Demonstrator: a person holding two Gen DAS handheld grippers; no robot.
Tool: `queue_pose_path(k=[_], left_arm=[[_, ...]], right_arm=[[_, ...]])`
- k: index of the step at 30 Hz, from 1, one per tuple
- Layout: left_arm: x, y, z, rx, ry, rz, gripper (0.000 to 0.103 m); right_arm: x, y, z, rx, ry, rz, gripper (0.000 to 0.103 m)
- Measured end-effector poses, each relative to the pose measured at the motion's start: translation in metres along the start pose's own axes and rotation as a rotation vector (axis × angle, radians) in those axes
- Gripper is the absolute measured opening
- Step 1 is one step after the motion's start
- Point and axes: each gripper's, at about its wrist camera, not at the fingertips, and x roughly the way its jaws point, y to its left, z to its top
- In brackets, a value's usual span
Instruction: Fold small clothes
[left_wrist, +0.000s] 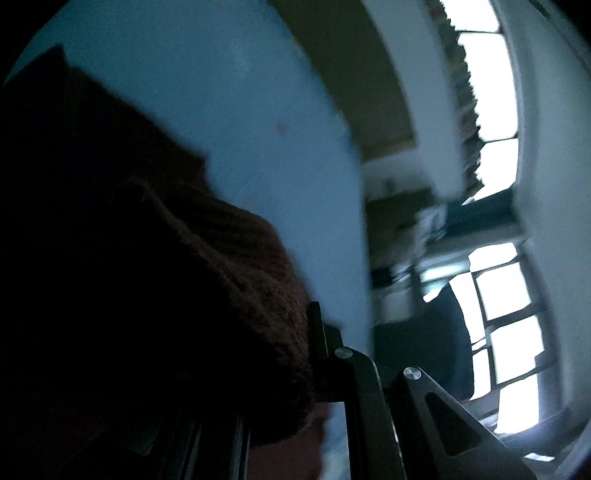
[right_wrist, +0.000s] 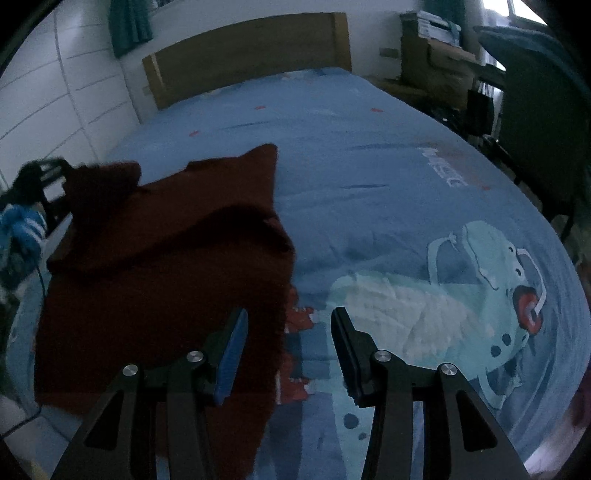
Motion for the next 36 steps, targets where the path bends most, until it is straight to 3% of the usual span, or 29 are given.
queue_pose_path(k=[4,6,12,16,22,23,24,32,36], left_arm=[[0.021,0.014,-0.028,0.066,0.092,0.13,0.006],[0.022,0.013,-0.036,0.089,0.107,0.151,0.006],[-0.004,0.011,-0.049,0.123,0.078,0.147,0.02],[-0.001,-0.002,-0.033,0.071,0.029,0.128,0.021],[0.0,0.011,-0.011,-0.043,-0.049,0.159,0.022],[0.002,0.014,-0.01,-0.051,-0.047,0.159,0.019],[0.004,0.015,-0.01,-0.06,-0.043,0.147,0.01],[0.045,-0.036,-0.039,0.084,0.069,0.06,0.009],[0.067,-0.052,-0.056,0.138,0.14,0.09,0.01]], right_arm=[[0.003,-0.006,-0.002,0.014,0.005,-0.001,0.048],[0.003,-0.005,-0.001,0.013,0.003,0.001,0.048],[0.004,-0.002,0.0,0.004,-0.002,0.013,0.048],[0.007,-0.001,0.0,0.005,-0.001,0.02,0.048],[0.011,-0.001,0.0,0.002,0.001,0.034,0.048],[0.011,-0.002,0.0,0.001,0.002,0.035,0.048],[0.011,-0.003,0.0,0.001,0.002,0.035,0.048],[0.013,-0.009,0.002,0.017,0.001,0.032,0.048],[0.015,-0.008,0.0,0.016,0.005,0.038,0.048]])
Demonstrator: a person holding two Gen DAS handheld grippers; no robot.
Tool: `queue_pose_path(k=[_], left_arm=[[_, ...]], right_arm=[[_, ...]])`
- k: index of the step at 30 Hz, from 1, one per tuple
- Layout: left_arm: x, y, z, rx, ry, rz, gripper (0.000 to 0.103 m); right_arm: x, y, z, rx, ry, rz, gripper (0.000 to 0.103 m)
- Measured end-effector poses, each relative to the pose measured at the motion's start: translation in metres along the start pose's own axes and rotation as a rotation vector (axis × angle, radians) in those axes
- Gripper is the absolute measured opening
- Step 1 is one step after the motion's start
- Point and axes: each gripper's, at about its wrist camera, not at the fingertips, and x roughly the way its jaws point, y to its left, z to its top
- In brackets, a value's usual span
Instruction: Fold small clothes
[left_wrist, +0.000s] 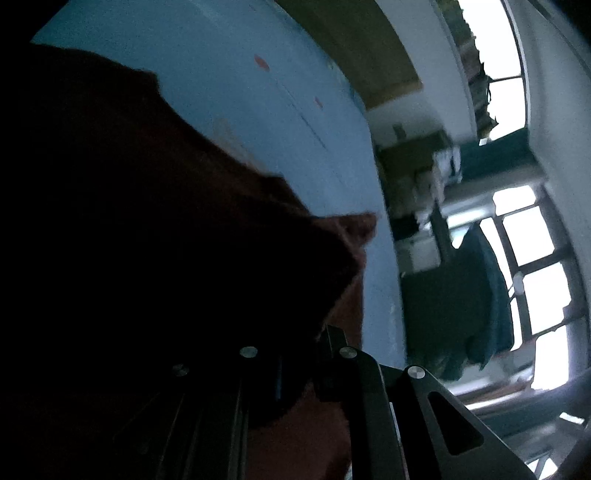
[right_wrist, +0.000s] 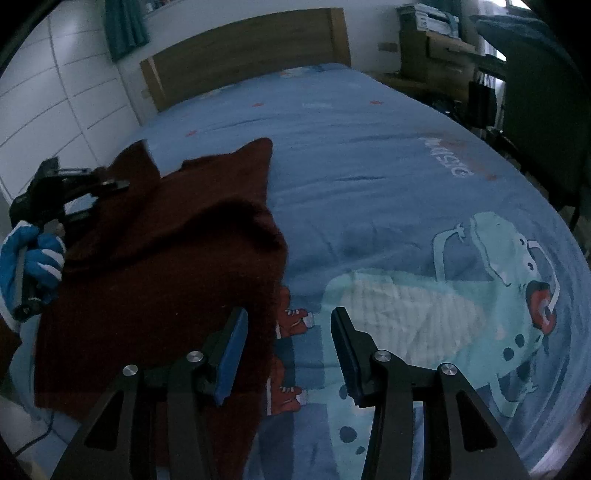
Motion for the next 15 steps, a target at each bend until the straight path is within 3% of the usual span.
queue_pose_path(k=[2,6,11,15], left_arm=[[0.009,-0.008,-0.006,0.044,0.028,0.044,0.015],[0.017,-0.027,-0.019,0.132,0.069,0.05,0.034],[0.005,-0.039,-0.024,0.22,0.018,0.061,0.038],[-0.007,-0.022,-0.022,0.218,-0.05,0.174,0.039]], right_arm=[[0.0,0.0,-0.001,0.001,0.003,0.001,0.048],[0.002,0.0,0.0,-0.002,0.009,-0.008,0.048],[0.003,0.001,0.005,-0.003,-0.001,-0.013,0.048],[0.005,0.005,0.008,-0.015,-0.005,-0.01,0.048]])
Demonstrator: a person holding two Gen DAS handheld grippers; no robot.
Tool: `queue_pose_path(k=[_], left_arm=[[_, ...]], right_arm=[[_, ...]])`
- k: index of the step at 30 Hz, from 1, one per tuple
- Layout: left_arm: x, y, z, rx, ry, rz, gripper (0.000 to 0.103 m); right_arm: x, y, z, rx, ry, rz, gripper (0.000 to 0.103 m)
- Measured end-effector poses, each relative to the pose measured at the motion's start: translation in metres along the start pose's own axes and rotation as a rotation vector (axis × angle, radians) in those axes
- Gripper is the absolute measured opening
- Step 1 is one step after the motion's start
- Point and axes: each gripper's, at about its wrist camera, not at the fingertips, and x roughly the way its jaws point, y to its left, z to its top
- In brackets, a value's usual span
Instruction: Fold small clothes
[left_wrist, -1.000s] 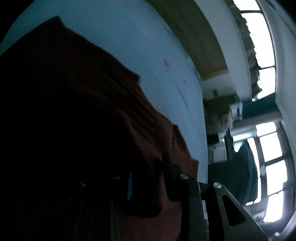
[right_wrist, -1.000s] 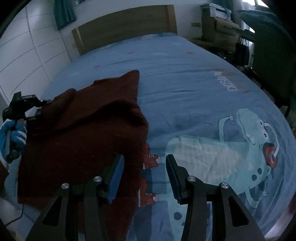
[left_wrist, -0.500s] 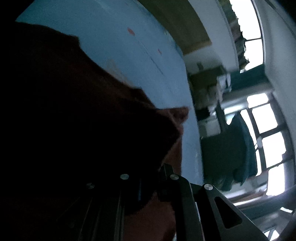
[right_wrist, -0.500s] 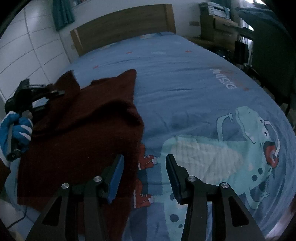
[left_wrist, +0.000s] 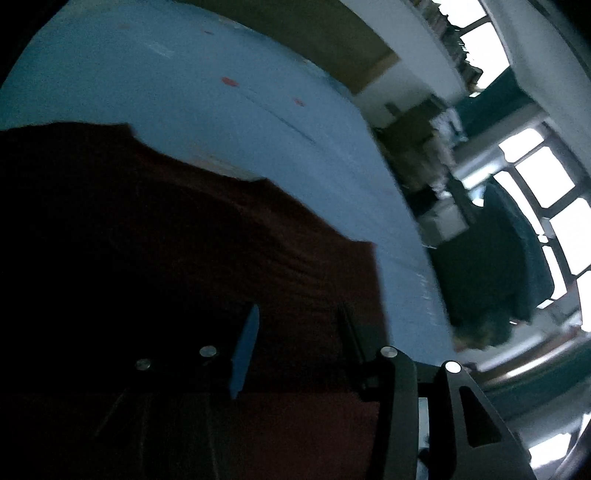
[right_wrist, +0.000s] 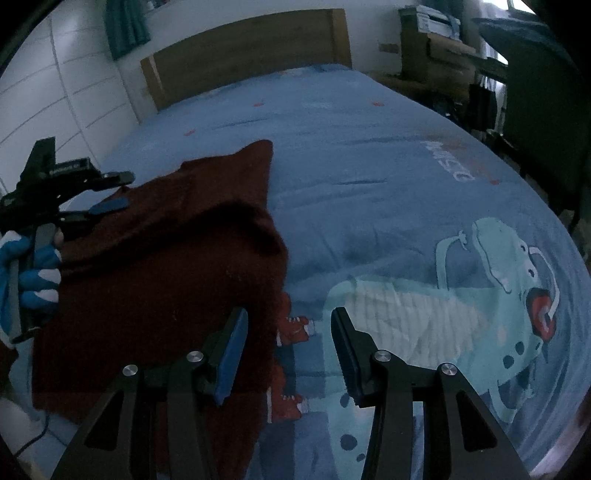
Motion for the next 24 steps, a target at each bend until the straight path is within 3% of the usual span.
queue_pose_path(k=[3,6,8,12,15,20,22,24], left_arm=[[0.011,0.01,-0.011,0.021,0.021,0.123,0.039],[0.022,0.007,-0.03,0.068,0.03,0.176,0.04],[0.027,-0.004,-0.037,0.103,0.028,0.189,0.041],[0.027,-0.017,-0.044,0.142,0.052,0.137,0.041],[0.008,-0.011,-0.041,0.164,0.001,0.178,0.041],[-0.025,0.037,-0.027,0.14,-0.096,0.364,0.043],[-0.036,0.06,-0.024,0.111,-0.114,0.448,0.043],[-0.039,0.081,-0.026,0.059,-0.098,0.479,0.043]], right_arm=[[0.002,0.003,0.002,-0.007,0.0,0.005,0.048],[0.004,0.005,0.003,-0.014,0.001,0.009,0.048],[0.005,0.006,0.004,-0.019,0.003,0.009,0.048],[0.005,0.009,0.005,-0.028,0.005,0.009,0.048],[0.003,0.013,0.008,-0.044,-0.002,0.003,0.048],[0.002,0.017,0.012,-0.056,-0.01,-0.008,0.048],[0.003,0.018,0.015,-0.051,-0.013,-0.009,0.048],[0.003,0.019,0.015,-0.046,-0.015,-0.009,0.048]])
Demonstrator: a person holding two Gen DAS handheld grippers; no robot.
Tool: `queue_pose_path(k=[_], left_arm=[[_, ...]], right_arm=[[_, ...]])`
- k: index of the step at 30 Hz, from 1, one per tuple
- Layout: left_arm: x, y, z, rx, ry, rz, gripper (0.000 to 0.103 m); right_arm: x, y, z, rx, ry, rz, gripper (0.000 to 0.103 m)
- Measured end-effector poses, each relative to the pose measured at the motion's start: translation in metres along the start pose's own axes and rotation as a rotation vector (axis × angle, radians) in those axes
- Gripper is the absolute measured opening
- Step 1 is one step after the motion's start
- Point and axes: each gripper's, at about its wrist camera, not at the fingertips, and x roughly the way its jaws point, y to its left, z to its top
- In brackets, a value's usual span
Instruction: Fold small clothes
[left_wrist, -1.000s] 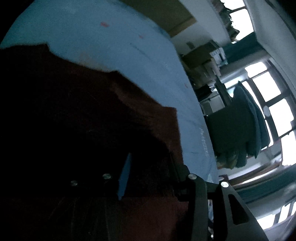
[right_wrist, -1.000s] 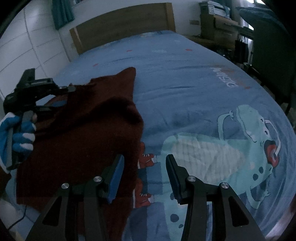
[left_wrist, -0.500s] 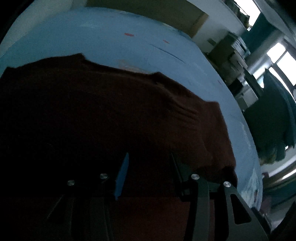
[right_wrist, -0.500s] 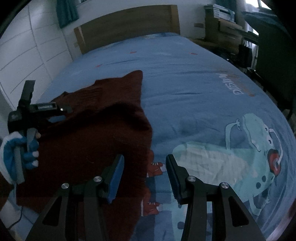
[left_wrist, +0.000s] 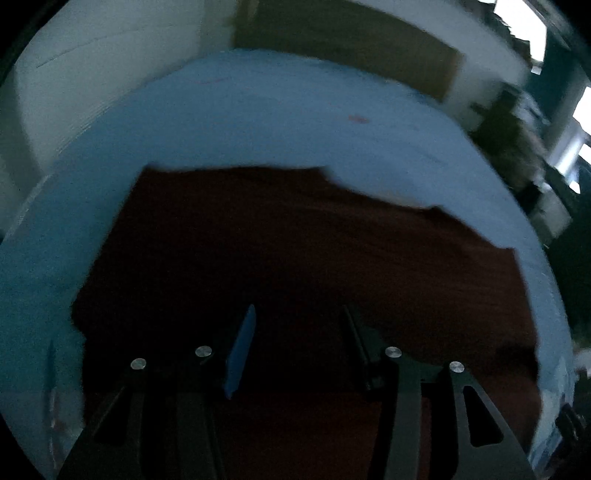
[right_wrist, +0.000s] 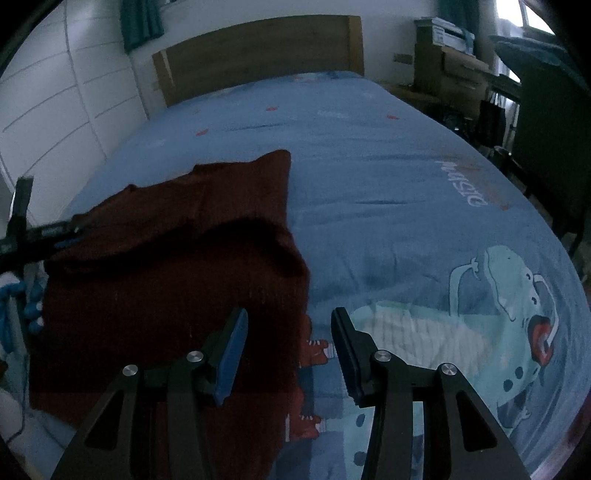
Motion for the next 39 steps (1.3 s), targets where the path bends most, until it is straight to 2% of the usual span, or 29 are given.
queue_pose_path(k=[2,5,8,11,14,19,22,24,29,36,39], left_arm=[[0.008,0.01,-0.008,-0.014,0.037,-0.017,0.043],[0.003,-0.003,-0.017,0.062,0.037,-0.02,0.043],[-0.011,-0.002,-0.023,0.044,0.03,-0.062,0.043],[-0.029,0.008,-0.028,0.03,0.008,-0.062,0.043],[-0.041,0.013,-0.016,0.019,-0.008,-0.062,0.043],[-0.065,0.03,-0.021,0.002,-0.034,-0.03,0.043],[-0.083,0.04,-0.035,-0.001,-0.026,-0.003,0.048],[-0.094,0.047,-0.047,0.001,-0.014,0.029,0.054],[-0.122,0.076,-0.074,-0.031,0.01,0.052,0.057],[-0.154,0.109,-0.123,-0.108,0.066,0.045,0.057],[-0.157,0.117,-0.137,-0.14,0.093,0.004,0.057]], right_arm=[[0.0,0.001,0.0,0.002,0.004,0.0,0.048],[-0.004,0.001,0.001,0.005,0.006,0.0,0.048],[-0.01,-0.001,0.001,0.011,0.003,-0.005,0.049],[-0.018,-0.003,0.001,0.017,-0.005,-0.01,0.05],[-0.028,-0.005,-0.002,0.023,-0.011,-0.014,0.052],[-0.043,-0.008,-0.009,0.035,-0.013,-0.015,0.054],[-0.05,-0.008,-0.015,0.042,-0.009,-0.009,0.055],[-0.053,-0.009,-0.02,0.054,-0.001,-0.002,0.056],[-0.059,-0.007,-0.036,0.075,0.021,0.019,0.057],[-0.067,-0.01,-0.053,0.101,0.032,0.037,0.058],[-0.071,-0.013,-0.058,0.106,0.036,0.042,0.058]])
